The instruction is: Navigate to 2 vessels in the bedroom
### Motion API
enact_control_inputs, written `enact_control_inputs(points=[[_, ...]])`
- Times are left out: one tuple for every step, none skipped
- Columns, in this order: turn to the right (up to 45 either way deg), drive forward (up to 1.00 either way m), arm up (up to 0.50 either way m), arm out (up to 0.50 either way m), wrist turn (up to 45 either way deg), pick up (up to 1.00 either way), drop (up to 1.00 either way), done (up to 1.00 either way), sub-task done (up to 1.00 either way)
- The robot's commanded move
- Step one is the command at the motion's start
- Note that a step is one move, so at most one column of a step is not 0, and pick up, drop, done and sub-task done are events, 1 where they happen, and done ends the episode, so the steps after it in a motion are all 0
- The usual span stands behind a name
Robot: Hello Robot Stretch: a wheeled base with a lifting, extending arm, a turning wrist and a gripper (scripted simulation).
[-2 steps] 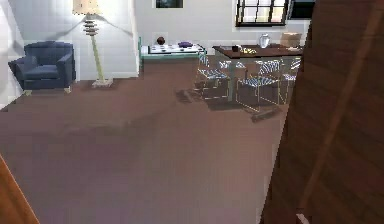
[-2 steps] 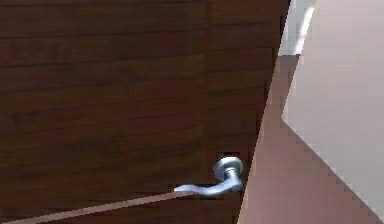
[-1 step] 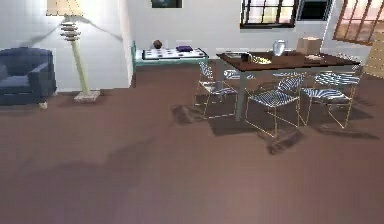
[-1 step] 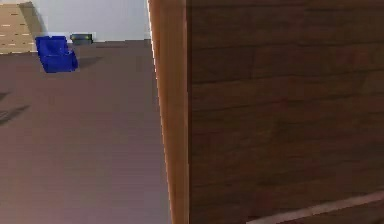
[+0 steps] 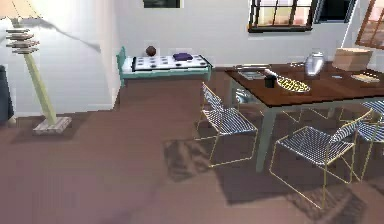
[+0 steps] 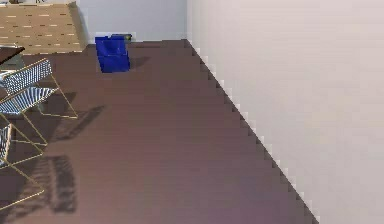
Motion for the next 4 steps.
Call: enact_control_inputs(points=[[3.0,0.0,0.0,0.0,0.0,0.0,0.0,0.0,0.0],[0.0,1.0,0.0,0.0,0.0,0.0,0.0,0.0,0.0],[6.0,0.0,0.0,0.0,0.0,0.0,0.0,0.0,0.0],[0.0,0.3,0.0,0.0,0.0,0.0,0.0,0.0,0.0]])
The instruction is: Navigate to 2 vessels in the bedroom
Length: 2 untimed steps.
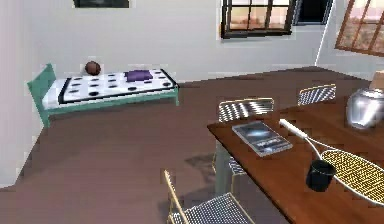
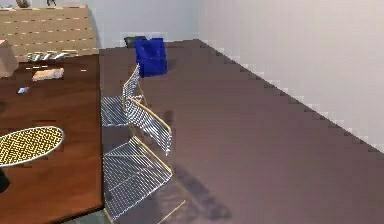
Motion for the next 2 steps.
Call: enact_control_inputs(points=[[36.0,0.0,0.0,0.0,0.0,0.0,0.0,0.0,0.0],[0.0,0.0,0.0,0.0,0.0,0.0,0.0,0.0,1.0]])
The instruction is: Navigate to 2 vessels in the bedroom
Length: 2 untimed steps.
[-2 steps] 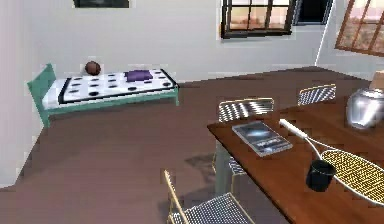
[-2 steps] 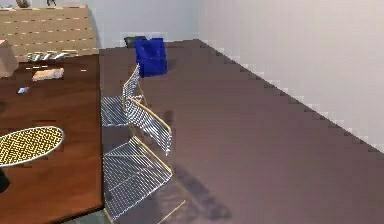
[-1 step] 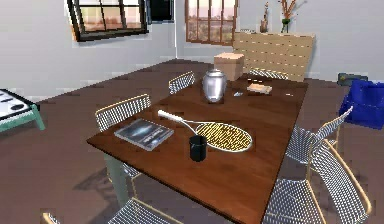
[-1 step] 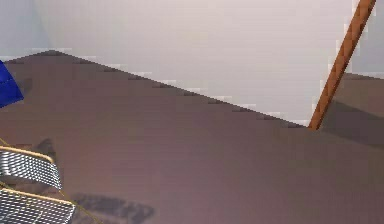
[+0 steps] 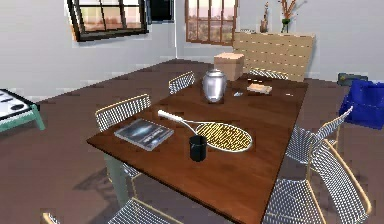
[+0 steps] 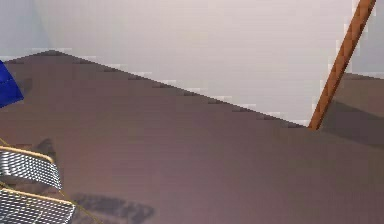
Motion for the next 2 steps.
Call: enact_control_inputs(points=[[45.0,0.0,0.0,0.0,0.0,0.0,0.0,0.0,0.0],[45.0,0.0,0.0,0.0,0.0,0.0,0.0,0.0,0.0]])
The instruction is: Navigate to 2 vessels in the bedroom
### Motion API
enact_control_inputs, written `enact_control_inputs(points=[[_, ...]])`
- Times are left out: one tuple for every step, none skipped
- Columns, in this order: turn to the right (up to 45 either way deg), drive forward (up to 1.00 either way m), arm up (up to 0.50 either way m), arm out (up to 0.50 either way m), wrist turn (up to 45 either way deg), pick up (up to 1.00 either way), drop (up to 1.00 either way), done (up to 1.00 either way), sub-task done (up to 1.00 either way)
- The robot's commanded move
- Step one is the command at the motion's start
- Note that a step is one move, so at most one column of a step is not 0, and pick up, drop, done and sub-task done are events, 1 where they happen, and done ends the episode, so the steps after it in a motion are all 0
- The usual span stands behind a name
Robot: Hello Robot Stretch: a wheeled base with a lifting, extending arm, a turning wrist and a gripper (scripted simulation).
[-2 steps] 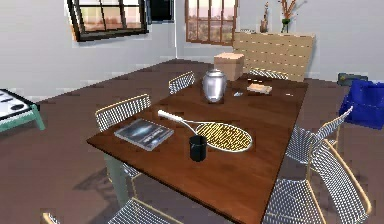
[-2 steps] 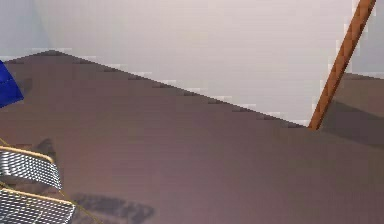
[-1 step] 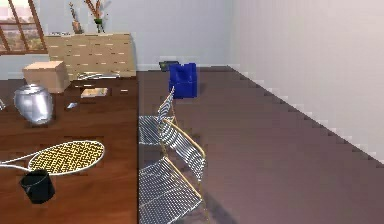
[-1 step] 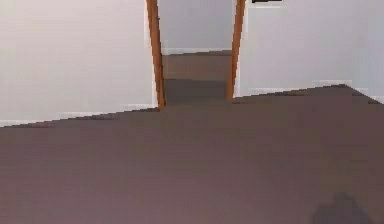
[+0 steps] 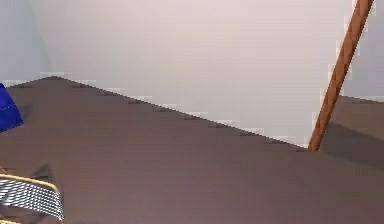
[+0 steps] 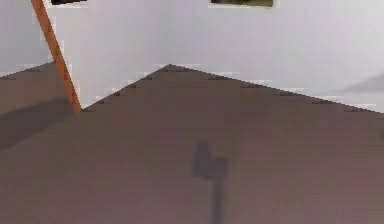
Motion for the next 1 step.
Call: enact_control_inputs(points=[[45.0,0.0,0.0,0.0,0.0,0.0,0.0,0.0,0.0]])
